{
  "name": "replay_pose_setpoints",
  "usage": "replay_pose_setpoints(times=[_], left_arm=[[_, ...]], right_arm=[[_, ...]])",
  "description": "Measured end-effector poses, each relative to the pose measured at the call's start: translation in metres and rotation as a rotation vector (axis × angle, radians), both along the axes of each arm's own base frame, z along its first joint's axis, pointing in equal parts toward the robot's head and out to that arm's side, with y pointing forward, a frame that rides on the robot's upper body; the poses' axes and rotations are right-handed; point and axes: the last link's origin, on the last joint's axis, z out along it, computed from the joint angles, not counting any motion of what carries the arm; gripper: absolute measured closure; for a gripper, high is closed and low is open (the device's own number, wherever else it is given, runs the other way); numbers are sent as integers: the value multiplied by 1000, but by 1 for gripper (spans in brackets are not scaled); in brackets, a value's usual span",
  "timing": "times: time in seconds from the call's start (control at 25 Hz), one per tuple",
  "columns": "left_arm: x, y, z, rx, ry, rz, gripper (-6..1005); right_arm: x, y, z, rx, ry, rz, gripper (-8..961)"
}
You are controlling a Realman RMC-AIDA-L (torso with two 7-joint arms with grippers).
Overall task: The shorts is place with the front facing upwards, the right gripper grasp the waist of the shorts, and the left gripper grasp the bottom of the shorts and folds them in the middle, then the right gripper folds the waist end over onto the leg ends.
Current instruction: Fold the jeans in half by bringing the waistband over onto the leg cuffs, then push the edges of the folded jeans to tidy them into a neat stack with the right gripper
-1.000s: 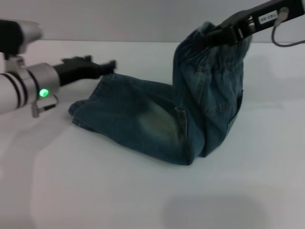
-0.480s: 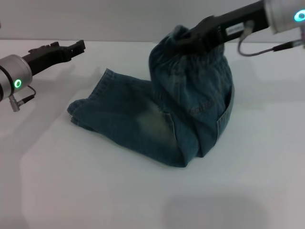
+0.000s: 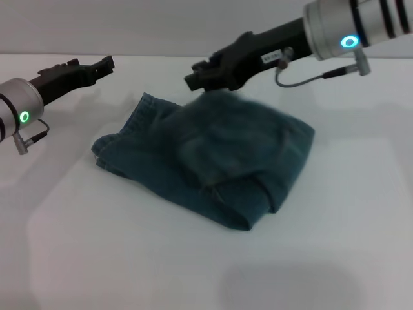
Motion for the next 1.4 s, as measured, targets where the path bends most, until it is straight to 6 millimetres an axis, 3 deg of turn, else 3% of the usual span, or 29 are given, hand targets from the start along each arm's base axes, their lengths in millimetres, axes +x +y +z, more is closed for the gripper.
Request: replay_pose_setpoints(times=[0.24, 0.48, 0.64, 0.88, 1.4], left_arm=[[0, 1, -2, 0, 3, -6, 195], [1, 1, -3, 2, 14, -24, 218], [3, 2, -2, 7, 11, -30, 285], [9, 7, 3, 24, -3, -41, 280], [19, 15, 8, 51, 18, -82, 280]], right_arm=[[-12, 2, -10, 17, -14, 53, 651], [-6, 1, -11, 9, -13, 27, 542], [6, -3, -18, -27, -15, -22, 542], [24, -23, -28, -164, -28, -91, 541], [72, -55, -14, -341, -156, -286, 542]])
